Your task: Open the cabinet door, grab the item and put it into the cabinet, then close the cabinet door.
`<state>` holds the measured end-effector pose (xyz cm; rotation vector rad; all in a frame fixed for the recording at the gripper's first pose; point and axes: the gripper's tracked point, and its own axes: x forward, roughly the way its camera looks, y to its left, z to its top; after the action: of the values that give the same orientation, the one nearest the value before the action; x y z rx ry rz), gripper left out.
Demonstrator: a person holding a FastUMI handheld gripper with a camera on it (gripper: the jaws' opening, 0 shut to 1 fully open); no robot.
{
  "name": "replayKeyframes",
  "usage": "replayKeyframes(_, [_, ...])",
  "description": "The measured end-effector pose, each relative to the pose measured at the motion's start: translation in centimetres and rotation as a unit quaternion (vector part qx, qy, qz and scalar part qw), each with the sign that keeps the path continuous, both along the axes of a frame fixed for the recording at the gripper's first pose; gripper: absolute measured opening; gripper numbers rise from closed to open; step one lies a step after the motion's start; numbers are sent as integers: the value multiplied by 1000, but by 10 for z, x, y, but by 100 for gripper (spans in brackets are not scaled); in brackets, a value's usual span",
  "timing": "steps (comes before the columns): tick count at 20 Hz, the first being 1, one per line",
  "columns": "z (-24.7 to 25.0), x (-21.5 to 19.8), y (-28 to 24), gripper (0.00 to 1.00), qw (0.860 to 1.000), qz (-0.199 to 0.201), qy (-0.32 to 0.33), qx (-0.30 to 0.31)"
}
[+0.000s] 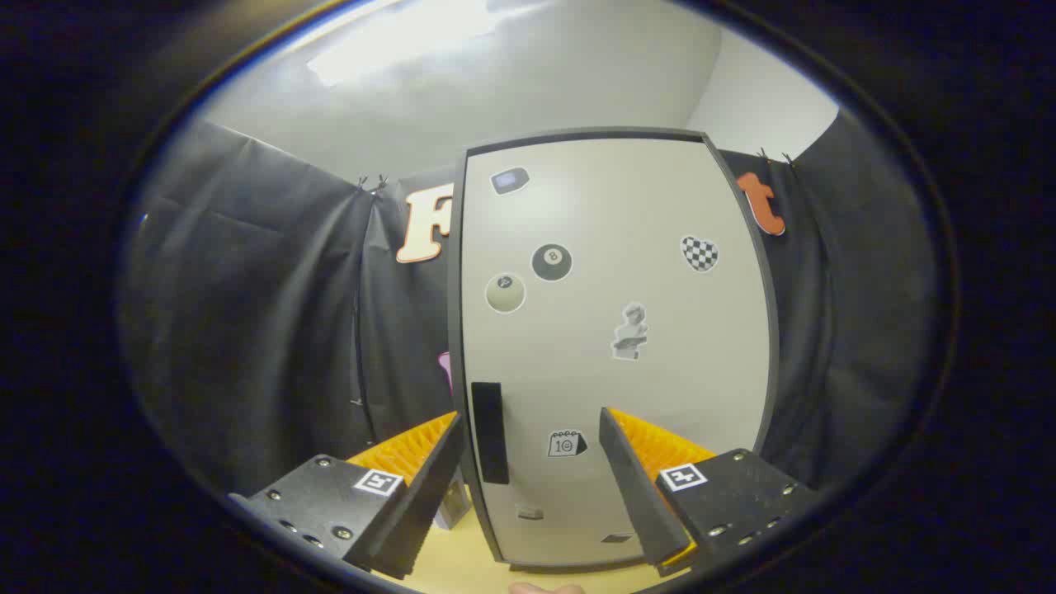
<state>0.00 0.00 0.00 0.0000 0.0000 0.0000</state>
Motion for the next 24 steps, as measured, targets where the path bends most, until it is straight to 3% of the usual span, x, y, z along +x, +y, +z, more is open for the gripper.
replayKeyframes(4, [-5, 7, 7, 97, 1000, -10, 13, -8])
replayKeyframes(24, [-18, 11, 24, 97, 999, 15, 26, -41])
